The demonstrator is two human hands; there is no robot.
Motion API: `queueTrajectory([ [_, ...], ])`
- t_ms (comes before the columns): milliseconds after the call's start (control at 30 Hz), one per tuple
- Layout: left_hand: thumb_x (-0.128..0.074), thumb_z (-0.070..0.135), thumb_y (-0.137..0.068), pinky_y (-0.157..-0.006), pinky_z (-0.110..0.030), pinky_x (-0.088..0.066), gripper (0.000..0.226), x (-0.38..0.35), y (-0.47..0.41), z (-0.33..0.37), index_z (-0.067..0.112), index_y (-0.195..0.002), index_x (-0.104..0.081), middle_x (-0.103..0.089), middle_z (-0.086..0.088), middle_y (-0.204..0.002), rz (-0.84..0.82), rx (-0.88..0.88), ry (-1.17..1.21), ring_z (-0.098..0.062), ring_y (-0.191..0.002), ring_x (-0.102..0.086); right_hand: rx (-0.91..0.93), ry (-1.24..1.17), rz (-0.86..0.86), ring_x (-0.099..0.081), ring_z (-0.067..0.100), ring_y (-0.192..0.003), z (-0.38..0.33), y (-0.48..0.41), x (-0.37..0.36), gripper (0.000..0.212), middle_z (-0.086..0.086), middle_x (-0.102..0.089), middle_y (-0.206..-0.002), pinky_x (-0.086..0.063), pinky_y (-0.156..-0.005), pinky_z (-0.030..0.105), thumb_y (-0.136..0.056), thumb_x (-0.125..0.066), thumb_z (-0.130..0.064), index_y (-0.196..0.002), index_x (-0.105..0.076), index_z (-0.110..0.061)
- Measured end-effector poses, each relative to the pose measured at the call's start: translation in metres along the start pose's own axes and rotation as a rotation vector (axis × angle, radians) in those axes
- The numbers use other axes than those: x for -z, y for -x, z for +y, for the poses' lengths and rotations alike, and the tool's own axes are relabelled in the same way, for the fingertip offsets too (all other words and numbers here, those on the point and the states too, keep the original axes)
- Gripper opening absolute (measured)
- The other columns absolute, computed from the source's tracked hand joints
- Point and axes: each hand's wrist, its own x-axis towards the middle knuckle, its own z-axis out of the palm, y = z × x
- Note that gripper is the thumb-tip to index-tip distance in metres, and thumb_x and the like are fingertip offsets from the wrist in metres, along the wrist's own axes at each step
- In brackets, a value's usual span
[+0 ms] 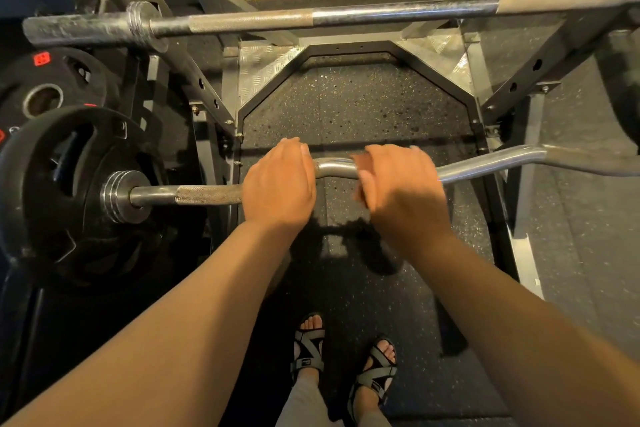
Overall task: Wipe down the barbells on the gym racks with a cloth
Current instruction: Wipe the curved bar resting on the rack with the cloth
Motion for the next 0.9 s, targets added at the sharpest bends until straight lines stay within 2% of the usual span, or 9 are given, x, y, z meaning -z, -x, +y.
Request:
queueTrajectory([
  [167,-0.028,0.032,-0.108,-0.064,-0.033,-0.036,0.032,-0.001,-0.001,0.006,0.022,-0.091,-0.053,-0.051,0.007,-0.082,0.014,0.033,-0.025,-0.013,-0.067,-0.050,-0.311,0.028,0.084,-0.049,0.025,-0.082,-0.009,0.004,-0.004,0.034,0.004,-0.054,-0.086,-0.034,-0.115,0.051,-0.110,-0.034,-0.029,-0.098,-0.061,-0.011],
  [267,-0.029,0.029,-0.109,-0.091,-0.042,-0.049,0.036,-0.003,-0.003,0.021,0.017,-0.094,-0.059,-0.059,-0.001,-0.093,0.006,0.073,-0.024,-0.025,-0.098,-0.063,-0.234,-0.004,-0.004,-0.045,0.025,-0.081,-0.020,-0.009,-0.008,0.035,0.001,-0.052,-0.088,-0.038,-0.098,0.043,-0.109,-0.031,-0.036,-0.098,-0.058,-0.015],
  [333,-0.025,0.028,-0.108,-0.114,-0.046,-0.037,0.044,-0.008,-0.004,0.034,0.011,-0.107,-0.066,-0.067,-0.008,-0.115,-0.018,0.002,-0.043,-0.028,-0.129,-0.054,-0.149,-0.023,-0.001,-0.043,0.025,-0.078,-0.014,-0.008,-0.008,0.036,0.003,-0.052,-0.089,-0.035,-0.083,0.040,-0.108,-0.031,-0.036,-0.099,-0.058,-0.014],
  [400,-0.024,0.028,-0.108,-0.120,-0.046,-0.030,0.049,-0.012,-0.005,0.043,0.006,-0.114,-0.067,-0.067,-0.009,-0.127,-0.034,-0.067,-0.070,-0.026,-0.140,-0.046,-0.057,-0.069,0.009,-0.044,0.027,-0.078,-0.004,-0.007,-0.005,0.035,0.005,-0.053,-0.090,-0.036,-0.076,0.041,-0.108,-0.033,-0.035,-0.101,-0.058,-0.012],
  [533,-0.027,0.029,-0.109,-0.116,-0.044,-0.035,0.045,-0.013,-0.009,0.043,0.007,-0.108,-0.067,-0.070,-0.011,-0.117,0.002,-0.070,-0.042,-0.027,-0.132,-0.054,0.022,-0.067,-0.106,-0.045,0.023,-0.075,0.025,-0.003,0.009,0.029,-0.002,-0.050,-0.086,-0.040,-0.078,0.041,-0.109,-0.036,-0.034,-0.099,-0.058,-0.017],
  [600,-0.026,0.030,-0.108,-0.112,-0.043,-0.039,0.045,-0.013,-0.009,0.039,0.009,-0.104,-0.066,-0.070,-0.008,-0.111,0.008,-0.092,-0.036,-0.027,-0.127,-0.057,-0.017,-0.010,-0.038,-0.045,0.022,-0.076,0.040,0.012,0.015,0.029,-0.001,-0.050,-0.082,-0.045,-0.097,0.048,-0.111,-0.037,-0.027,-0.095,-0.058,-0.015],
  [700,-0.027,0.031,-0.108,-0.107,-0.043,-0.043,0.045,-0.014,-0.011,0.041,0.011,-0.099,-0.066,-0.069,-0.007,-0.105,0.022,-0.076,-0.051,-0.028,-0.118,-0.061,-0.187,0.026,0.078,-0.050,0.024,-0.084,0.032,0.019,0.013,0.029,0.004,-0.053,-0.085,-0.025,-0.122,0.057,-0.111,-0.038,-0.023,-0.099,-0.061,-0.009],
  [767,-0.026,0.031,-0.107,-0.109,-0.042,-0.042,0.046,-0.014,-0.012,0.044,0.011,-0.101,-0.067,-0.070,-0.007,-0.108,0.025,-0.061,-0.074,-0.027,-0.120,-0.061,-0.267,0.004,0.004,-0.051,0.024,-0.087,0.012,0.006,0.006,0.031,0.001,-0.053,-0.088,-0.023,-0.123,0.052,-0.110,-0.035,-0.030,-0.101,-0.060,-0.014],
  [900,-0.026,0.029,-0.107,-0.109,-0.043,-0.042,0.047,-0.016,-0.014,0.043,0.008,-0.109,-0.068,-0.070,-0.010,-0.117,0.048,-0.051,-0.082,-0.027,-0.126,-0.058,-0.096,-0.018,-0.019,-0.048,0.027,-0.093,-0.006,-0.003,-0.002,0.035,0.005,-0.055,-0.104,-0.036,-0.105,0.046,-0.107,-0.034,-0.032,-0.121,-0.057,-0.011],
])
